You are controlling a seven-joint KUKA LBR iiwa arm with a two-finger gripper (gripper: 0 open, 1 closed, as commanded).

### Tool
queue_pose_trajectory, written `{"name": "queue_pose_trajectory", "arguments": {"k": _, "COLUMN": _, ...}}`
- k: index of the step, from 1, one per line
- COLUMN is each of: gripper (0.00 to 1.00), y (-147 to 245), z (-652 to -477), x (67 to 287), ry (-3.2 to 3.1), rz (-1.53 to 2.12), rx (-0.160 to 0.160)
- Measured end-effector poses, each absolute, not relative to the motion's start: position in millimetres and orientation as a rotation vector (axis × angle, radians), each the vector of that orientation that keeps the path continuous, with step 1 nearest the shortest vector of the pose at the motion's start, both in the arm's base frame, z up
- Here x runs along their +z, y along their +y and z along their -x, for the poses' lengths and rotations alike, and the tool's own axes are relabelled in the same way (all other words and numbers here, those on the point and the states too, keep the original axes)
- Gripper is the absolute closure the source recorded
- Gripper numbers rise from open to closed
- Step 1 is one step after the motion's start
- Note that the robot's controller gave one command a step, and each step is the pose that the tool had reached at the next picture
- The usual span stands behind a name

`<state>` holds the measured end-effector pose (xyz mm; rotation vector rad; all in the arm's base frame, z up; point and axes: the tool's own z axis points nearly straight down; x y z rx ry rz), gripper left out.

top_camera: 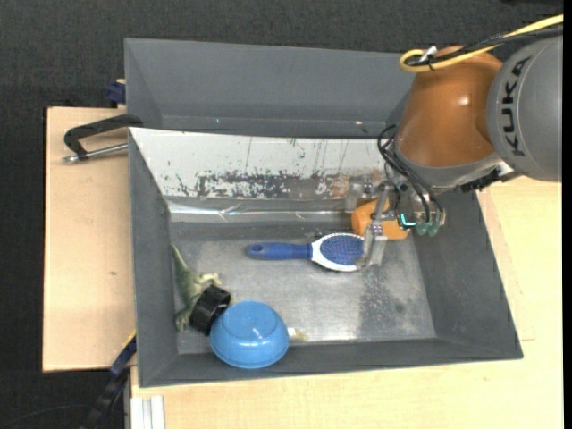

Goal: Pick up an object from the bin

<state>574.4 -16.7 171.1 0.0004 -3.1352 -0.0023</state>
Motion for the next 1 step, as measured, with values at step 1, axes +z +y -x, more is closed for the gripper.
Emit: {"name": "queue_pose_trajectory", "arguments": {"k": 1, "gripper": 0.0, "y": -1.8, "z": -569.9, "x": 83.4, "ry": -3.12, "rz": 0.316, "rx": -0.003}}
